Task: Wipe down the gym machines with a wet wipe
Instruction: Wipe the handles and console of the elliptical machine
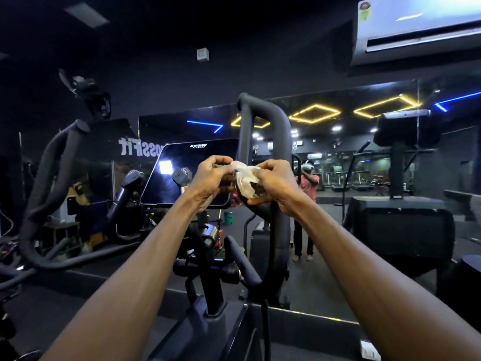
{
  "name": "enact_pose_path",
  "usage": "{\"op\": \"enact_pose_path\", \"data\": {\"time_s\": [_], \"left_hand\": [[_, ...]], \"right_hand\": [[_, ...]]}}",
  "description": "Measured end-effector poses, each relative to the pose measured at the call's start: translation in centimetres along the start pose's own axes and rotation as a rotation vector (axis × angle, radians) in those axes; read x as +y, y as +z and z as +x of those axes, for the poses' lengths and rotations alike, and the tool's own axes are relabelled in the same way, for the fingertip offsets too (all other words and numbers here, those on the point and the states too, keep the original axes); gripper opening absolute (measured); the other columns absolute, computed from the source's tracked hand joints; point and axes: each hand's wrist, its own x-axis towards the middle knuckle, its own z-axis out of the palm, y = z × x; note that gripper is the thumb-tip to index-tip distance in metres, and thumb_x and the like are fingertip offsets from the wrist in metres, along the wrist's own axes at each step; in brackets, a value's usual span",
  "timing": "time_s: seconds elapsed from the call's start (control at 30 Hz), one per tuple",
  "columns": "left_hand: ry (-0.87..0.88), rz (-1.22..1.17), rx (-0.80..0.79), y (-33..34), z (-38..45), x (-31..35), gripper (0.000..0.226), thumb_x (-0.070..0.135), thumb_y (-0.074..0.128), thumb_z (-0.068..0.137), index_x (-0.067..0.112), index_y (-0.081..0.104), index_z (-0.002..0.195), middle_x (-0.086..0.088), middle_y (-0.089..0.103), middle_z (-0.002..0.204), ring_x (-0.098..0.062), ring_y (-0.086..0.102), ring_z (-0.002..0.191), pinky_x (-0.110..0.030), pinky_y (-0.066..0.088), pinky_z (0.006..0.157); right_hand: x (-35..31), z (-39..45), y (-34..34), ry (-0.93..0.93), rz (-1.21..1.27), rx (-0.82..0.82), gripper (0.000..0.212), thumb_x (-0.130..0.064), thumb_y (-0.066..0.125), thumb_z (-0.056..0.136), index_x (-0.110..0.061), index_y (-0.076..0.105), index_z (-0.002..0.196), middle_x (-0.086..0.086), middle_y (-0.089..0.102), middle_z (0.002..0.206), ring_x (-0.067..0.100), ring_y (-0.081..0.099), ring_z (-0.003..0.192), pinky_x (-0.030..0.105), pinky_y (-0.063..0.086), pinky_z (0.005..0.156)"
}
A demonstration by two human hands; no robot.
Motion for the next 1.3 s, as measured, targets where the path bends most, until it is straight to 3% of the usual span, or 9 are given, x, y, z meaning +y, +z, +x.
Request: {"op": "enact_pose_path", "data": {"time_s": [0.1,0.27,0.47,0.6,0.73,1.03,1.13,1.23,1.3], "left_hand": [[-0.052,0.093,-0.075,-0.1,1.2,-0.4,0.041,0.027,0.072,0.089,0.008,0.053,0.12,-0.013,0.067,0.104,-0.021,0.067,0.079,-0.032,0.054,0.062],[0.071,0.165,-0.044,-1.0,3.1,-0.5,0.033,-0.007,0.068,0.086,0.002,0.057,0.116,-0.018,0.067,0.099,-0.019,0.069,0.079,-0.022,0.056,0.06],[0.241,0.412,-0.031,-1.9,6.0,0.3,0.024,0.003,0.072,0.086,0.011,0.064,0.107,-0.006,0.069,0.098,-0.009,0.063,0.081,-0.011,0.048,0.059],[0.337,0.567,0.118,-1.5,7.6,0.9,0.02,0.01,0.076,0.082,0.016,0.063,0.097,0.001,0.064,0.09,-0.01,0.058,0.08,-0.019,0.049,0.072],[0.454,0.764,0.281,1.1,7.0,0.5,0.018,0.013,0.069,0.085,0.016,0.052,0.091,-0.006,0.054,0.097,-0.019,0.052,0.09,-0.023,0.036,0.074],[0.293,0.754,0.307,4.6,6.5,-0.7,0.032,0.021,0.052,0.1,-0.002,0.058,0.121,-0.019,0.059,0.12,-0.034,0.054,0.115,-0.034,0.041,0.088],[0.216,0.635,0.242,5.6,6.9,-1.3,0.033,0.022,0.048,0.1,0.0,0.058,0.122,-0.013,0.064,0.106,-0.036,0.056,0.114,-0.018,0.042,0.073],[0.115,0.592,0.252,6.7,7.4,-1.2,0.055,0.043,0.033,0.104,-0.002,0.042,0.133,-0.023,0.054,0.131,-0.041,0.049,0.124,-0.04,0.039,0.091],[0.049,0.553,0.279,7.0,8.1,-1.0,0.06,0.049,0.022,0.105,-0.001,0.04,0.134,-0.022,0.052,0.134,-0.039,0.049,0.124,-0.039,0.035,0.085]], "right_hand": [[-0.8,1.3,0.7,-0.049,-0.054,0.053,0.009,-0.014,0.058,0.096,-0.007,0.063,0.094,0.018,0.067,0.098,0.029,0.074,0.068,0.045,0.06,0.052],[-1.8,2.7,1.2,-0.11,-0.324,0.223,0.019,-0.014,0.05,0.092,-0.006,0.062,0.081,0.012,0.064,0.086,0.015,0.067,0.062,0.02,0.049,0.04],[-1.6,4.3,2.0,-0.195,-0.357,0.189,0.015,-0.029,0.07,0.087,-0.02,0.065,0.077,0.01,0.072,0.082,0.027,0.072,0.065,0.046,0.062,0.061],[-1.4,5.4,2.2,-0.194,-0.409,0.322,0.013,-0.007,0.061,0.081,-0.011,0.066,0.069,0.011,0.069,0.061,0.025,0.07,0.052,0.044,0.06,0.051],[-1.2,5.9,2.5,-0.232,-0.449,0.416,0.011,-0.005,0.059,0.077,-0.006,0.056,0.066,0.009,0.06,0.07,0.017,0.056,0.057,0.03,0.046,0.044],[-2.4,5.9,0.6,-0.212,-0.696,0.236,0.031,-0.006,0.063,0.08,-0.01,0.048,0.053,0.005,0.047,0.059,0.017,0.044,0.052,0.015,0.027,0.032],[-3.1,5.8,0.5,-0.248,-0.792,0.218,0.032,-0.014,0.061,0.082,-0.013,0.044,0.055,0.007,0.048,0.064,0.024,0.049,0.058,0.024,0.033,0.043],[-3.7,5.7,0.5,-0.324,-0.802,0.322,0.02,-0.021,0.058,0.085,-0.009,0.057,0.069,0.008,0.053,0.075,0.029,0.05,0.069,0.03,0.037,0.057],[-3.8,5.7,0.5,-0.426,-0.875,0.423,0.02,-0.025,0.055,0.091,-0.009,0.065,0.087,0.006,0.052,0.079,0.028,0.046,0.07,0.031,0.036,0.061]]}}
